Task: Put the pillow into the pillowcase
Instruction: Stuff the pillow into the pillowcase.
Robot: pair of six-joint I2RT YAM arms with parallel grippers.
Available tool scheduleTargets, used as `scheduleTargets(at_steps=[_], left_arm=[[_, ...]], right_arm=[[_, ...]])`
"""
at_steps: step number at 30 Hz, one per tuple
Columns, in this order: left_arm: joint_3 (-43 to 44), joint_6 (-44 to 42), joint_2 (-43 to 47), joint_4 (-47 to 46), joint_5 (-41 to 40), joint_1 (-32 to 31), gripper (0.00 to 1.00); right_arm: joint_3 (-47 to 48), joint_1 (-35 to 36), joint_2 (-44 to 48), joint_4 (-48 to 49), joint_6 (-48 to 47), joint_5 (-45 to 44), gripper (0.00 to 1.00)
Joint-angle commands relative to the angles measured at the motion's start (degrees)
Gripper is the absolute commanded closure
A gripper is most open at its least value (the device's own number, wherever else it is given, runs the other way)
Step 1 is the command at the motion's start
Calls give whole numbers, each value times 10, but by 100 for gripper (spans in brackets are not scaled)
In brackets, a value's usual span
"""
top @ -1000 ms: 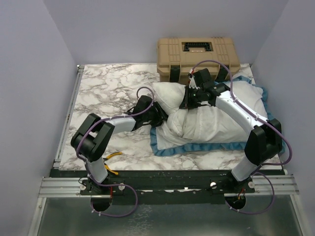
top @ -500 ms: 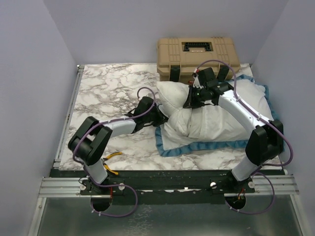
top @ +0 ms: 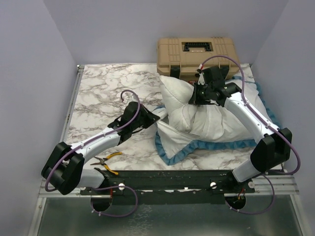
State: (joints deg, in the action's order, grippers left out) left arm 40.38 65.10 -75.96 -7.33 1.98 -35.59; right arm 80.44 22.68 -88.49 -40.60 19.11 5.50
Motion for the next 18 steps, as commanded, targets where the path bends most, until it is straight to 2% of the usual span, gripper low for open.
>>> scheduleTargets(at_steps=[1, 4, 8, 18], left_arm=[[5, -24, 43, 72, -77, 7, 100], [15, -32, 50, 63, -70, 7, 100], [15, -25, 48, -11, -29, 7, 100], [-8, 27, 61, -85, 0, 7, 100]], right_arm=[[-12, -14, -12, -26, -48, -89, 100], [-22, -6, -21, -21, -54, -82, 100], [-42, 9, -40, -9, -55, -77, 100], [-113, 74, -92, 3, -76, -125, 100]])
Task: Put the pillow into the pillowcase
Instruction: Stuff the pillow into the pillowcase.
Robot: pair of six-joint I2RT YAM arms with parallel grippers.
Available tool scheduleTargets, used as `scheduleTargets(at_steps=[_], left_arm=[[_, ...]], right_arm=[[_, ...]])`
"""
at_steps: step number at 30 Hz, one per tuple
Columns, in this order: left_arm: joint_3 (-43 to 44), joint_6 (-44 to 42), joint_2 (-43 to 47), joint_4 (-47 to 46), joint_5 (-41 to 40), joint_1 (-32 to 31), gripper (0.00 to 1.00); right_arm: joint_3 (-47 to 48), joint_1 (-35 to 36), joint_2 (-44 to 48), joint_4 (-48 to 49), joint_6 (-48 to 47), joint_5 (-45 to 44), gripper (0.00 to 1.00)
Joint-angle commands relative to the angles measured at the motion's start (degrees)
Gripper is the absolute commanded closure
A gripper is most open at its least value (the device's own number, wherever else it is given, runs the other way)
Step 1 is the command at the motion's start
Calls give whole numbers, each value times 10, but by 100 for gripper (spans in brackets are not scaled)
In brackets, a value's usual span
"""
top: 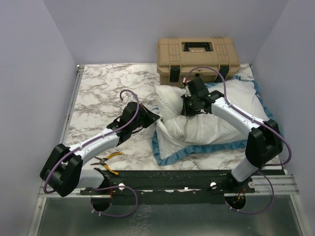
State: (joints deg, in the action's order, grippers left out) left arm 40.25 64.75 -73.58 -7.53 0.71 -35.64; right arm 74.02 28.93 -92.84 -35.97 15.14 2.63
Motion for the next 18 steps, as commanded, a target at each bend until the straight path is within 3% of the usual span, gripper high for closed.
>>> scheduleTargets(at_steps=[1, 7, 9, 11, 13, 16, 18], left_arm=[[-11, 37, 39, -92, 16, 7, 100], [-31, 59, 55, -121, 27, 7, 100], [-38, 58, 64, -115, 24, 8, 100], [-46, 56, 69, -105, 21, 8, 100], [-50, 52, 69, -89, 21, 8, 100], [-59, 50, 64, -78, 23, 7, 100], [-54, 32, 58, -60, 26, 7, 100]], right_arm=[[-53, 18, -56, -46, -37, -96, 100], [-59, 59, -101, -57, -29, -65, 100], [-52, 59, -103, -57, -21, -22, 93], [-37, 58, -93, -65, -13, 13, 62], [-7, 59, -75, -90, -5, 15, 41], [44, 59, -30, -129, 0, -7, 19], [89, 58, -8, -157, -6, -13, 13]])
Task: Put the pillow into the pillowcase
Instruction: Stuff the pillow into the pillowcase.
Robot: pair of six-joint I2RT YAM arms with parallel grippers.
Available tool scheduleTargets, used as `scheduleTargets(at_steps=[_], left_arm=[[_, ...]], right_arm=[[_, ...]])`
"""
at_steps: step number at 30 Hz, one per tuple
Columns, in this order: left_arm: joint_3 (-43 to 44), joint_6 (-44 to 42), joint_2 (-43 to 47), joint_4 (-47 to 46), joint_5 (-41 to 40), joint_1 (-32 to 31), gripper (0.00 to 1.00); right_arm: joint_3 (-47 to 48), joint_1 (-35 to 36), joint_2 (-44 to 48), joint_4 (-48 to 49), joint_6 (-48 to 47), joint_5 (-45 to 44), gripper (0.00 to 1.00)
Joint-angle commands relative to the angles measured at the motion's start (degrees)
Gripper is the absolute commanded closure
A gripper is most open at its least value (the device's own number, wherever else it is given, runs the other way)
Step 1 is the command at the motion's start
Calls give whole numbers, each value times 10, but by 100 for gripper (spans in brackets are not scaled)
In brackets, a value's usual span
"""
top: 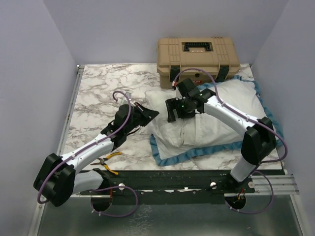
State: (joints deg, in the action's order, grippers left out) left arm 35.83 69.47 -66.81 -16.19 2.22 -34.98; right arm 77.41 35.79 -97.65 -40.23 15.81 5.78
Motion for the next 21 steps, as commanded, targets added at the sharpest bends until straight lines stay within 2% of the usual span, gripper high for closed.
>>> scheduleTargets(at_steps=[1, 4, 7, 14, 18, 21], left_arm=[[-4, -29, -13, 43, 11, 1, 100], [14, -62, -23, 106, 10, 1, 100], [13, -69, -21, 122, 11, 2, 100], [17, -66, -37, 123, 19, 2, 100], [26, -70, -51, 122, 23, 2, 100], [32, -74, -55, 123, 27, 2, 100]], right_arm=[[72, -10, 49, -131, -21, -41, 2], [106, -7, 65, -175, -33, -11, 0], [107, 16, 75, -212, -35, 21, 1], [66, 103, 84, -243, 0, 103, 22], [32, 149, 78, -216, 18, 109, 23], [13, 172, 56, -194, 27, 67, 25]])
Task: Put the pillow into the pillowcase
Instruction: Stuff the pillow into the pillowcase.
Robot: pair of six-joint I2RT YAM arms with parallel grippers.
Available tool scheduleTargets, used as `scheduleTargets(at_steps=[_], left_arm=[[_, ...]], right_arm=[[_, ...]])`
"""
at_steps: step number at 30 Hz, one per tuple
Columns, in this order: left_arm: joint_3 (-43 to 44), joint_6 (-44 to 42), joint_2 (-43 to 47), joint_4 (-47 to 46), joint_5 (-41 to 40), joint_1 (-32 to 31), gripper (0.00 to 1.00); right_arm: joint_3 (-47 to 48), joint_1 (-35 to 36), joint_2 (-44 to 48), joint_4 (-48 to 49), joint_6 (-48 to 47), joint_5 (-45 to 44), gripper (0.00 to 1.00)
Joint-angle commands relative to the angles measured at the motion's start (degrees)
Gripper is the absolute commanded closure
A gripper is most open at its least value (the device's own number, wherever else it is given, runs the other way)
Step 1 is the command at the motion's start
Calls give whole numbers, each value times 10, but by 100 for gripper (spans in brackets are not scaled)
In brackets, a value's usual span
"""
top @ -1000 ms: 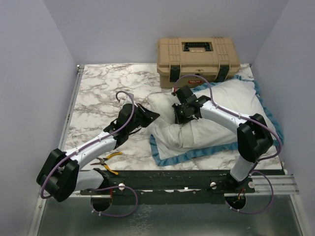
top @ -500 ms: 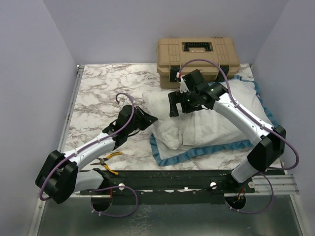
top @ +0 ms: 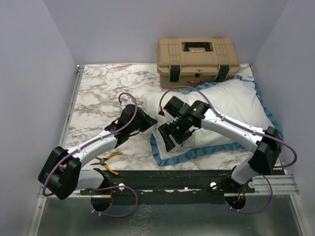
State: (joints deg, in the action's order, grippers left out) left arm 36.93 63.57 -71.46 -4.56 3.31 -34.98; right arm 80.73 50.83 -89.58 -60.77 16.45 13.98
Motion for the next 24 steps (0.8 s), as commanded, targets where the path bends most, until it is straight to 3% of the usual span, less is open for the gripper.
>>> scheduleTargets(at_steps=[1, 7, 12, 19, 24], left_arm=[[22, -16, -6, 6, 19, 2, 99], [7, -10, 47, 29, 12, 3, 80], [-33, 12, 113, 45, 25, 11, 67], [-75, 30, 123, 45, 86, 4, 61], [-51, 19, 52, 44, 122, -21, 59]], right_arm=[[-24, 29, -34, 20, 23, -46, 26], [-25, 38, -106, 44, 9, -221, 63], [-3, 32, -104, 56, -9, -257, 98], [17, -54, -62, 80, 7, -122, 100], [12, -129, -51, 106, 8, -27, 100]])
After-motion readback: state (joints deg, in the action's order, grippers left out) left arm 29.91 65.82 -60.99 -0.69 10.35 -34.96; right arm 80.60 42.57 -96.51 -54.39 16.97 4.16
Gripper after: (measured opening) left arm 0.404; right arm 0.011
